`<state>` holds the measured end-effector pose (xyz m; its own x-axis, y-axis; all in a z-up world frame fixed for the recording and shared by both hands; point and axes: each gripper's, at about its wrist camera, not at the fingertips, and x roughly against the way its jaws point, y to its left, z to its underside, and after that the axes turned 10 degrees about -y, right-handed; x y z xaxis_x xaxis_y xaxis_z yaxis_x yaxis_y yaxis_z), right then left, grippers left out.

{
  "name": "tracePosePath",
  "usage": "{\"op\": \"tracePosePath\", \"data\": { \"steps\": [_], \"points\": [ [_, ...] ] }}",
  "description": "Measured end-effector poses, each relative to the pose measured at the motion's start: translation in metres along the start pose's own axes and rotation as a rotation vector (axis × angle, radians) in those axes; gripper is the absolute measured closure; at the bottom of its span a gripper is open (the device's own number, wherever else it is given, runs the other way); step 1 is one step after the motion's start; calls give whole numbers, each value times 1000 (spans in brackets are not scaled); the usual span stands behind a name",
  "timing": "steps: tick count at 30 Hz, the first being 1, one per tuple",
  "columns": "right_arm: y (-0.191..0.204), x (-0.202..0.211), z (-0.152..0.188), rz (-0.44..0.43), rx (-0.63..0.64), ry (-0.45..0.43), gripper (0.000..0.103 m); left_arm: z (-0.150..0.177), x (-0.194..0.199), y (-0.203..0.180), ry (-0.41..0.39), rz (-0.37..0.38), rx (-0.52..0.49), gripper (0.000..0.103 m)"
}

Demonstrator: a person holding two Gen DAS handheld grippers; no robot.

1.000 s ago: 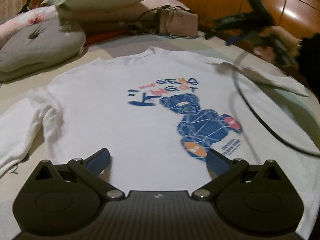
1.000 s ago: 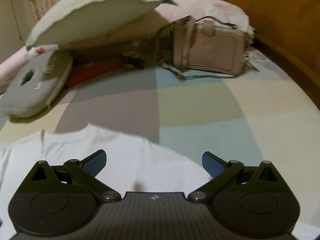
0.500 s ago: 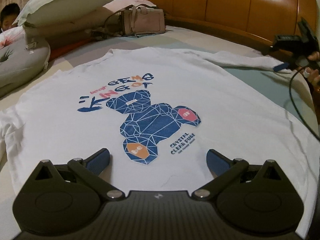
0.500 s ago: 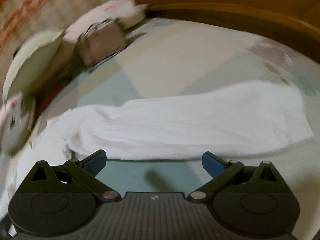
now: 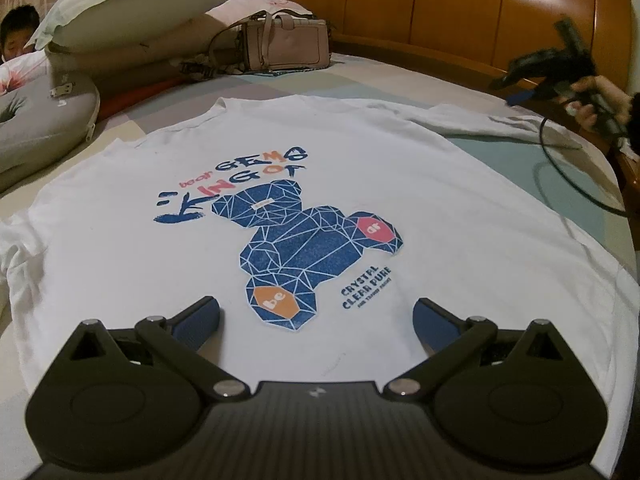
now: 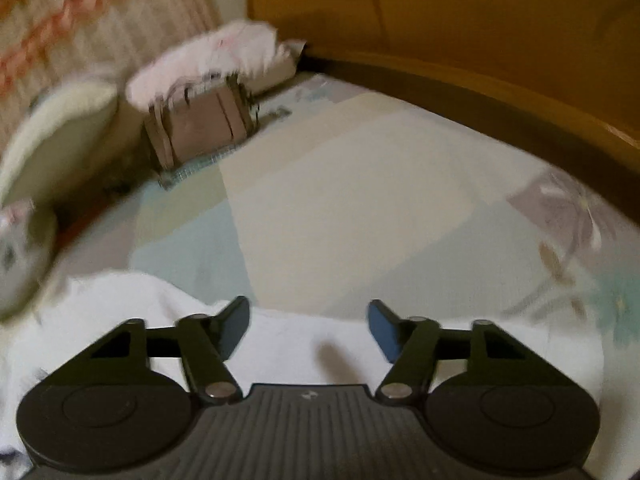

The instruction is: Fold clothes

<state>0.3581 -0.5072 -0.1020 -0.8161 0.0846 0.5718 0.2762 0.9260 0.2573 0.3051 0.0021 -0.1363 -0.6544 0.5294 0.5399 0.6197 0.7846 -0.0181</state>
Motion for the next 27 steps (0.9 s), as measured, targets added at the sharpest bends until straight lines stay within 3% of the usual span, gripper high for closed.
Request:
{"op": "tracePosePath", "data": {
  "steps": [2,6,12,13,14,15,18,27],
  "points": [
    [5,-18,1,15,104,49,48,-2,-1,0,9,-2,4,1],
    [-1,-26,5,-39,198,94,48,-12,-7,-12,29,-31,-5,1],
    [-4,-27,12,-81,403,120,51,-25,-9,-39,30,-33,41,1],
    [-2,-25,14,-104,424,117,63,-27,-9,-43,29,-34,51,1],
    [0,-23,16,-129,446,114,83,-28,-9,-48,28,-34,61,1],
    [3,-22,19,-147,461,110,93,-29,-10,-52,31,-37,72,1],
    [6,-17,23,-153,486,88,99,-30,-10,-60,49,-47,97,1],
    [-10,-19,-7,-97,370,-6,100,-40,-4,-67,61,-82,145,1]
  ]
}}
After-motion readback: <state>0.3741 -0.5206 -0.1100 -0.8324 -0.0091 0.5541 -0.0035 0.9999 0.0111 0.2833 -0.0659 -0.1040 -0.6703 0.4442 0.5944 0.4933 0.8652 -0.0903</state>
